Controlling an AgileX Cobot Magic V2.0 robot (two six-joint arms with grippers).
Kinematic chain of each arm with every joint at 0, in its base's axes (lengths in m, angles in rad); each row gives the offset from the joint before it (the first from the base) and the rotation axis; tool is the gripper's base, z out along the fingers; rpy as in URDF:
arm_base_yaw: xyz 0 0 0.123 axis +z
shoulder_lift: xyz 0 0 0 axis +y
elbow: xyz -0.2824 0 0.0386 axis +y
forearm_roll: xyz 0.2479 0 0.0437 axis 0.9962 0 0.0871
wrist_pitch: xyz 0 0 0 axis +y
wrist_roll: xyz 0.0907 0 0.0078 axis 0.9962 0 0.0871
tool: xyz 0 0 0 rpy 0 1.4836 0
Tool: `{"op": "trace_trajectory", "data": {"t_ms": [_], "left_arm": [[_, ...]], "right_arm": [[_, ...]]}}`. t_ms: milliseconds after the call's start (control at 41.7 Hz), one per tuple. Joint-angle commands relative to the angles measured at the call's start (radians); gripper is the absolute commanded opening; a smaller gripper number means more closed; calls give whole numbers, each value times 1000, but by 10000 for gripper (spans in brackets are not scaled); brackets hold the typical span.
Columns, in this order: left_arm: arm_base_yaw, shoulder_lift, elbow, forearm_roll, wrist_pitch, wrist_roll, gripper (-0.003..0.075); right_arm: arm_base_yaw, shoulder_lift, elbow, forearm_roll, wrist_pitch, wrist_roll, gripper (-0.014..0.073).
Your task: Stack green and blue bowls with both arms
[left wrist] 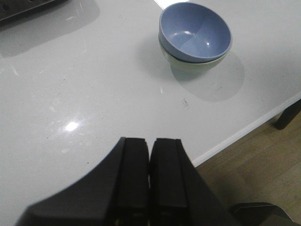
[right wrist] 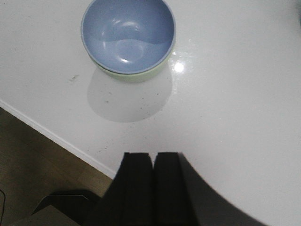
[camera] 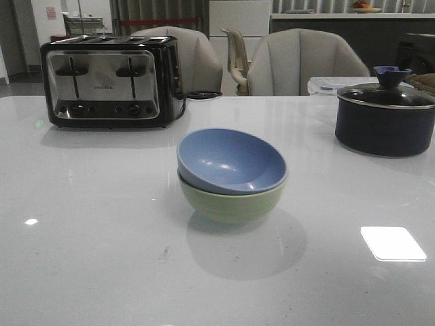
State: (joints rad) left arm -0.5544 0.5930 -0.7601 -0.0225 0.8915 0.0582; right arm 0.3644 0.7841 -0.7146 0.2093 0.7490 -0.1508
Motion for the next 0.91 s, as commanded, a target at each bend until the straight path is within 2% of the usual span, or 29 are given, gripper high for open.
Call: {"op": "trace_trajectory", "data": {"t_ms": [0, 383, 503, 647, 887], "left_arm": [[-6, 1, -24, -8, -81, -1, 101], [-6, -18, -15, -11, -93, -1, 101], [70, -83, 14, 42, -121, 1, 101], [216, -218, 141, 74, -258, -1, 101], [436, -485, 510, -14, -644, -1, 101]], "right_arm": [[0, -8, -27, 3, -55, -11, 36], [0, -8, -27, 3, -55, -11, 36], [0, -8, -27, 3, -51, -11, 36], [0, -8, -27, 3, -51, -11, 36], [0, -8, -27, 3, -51, -11, 36]]}}
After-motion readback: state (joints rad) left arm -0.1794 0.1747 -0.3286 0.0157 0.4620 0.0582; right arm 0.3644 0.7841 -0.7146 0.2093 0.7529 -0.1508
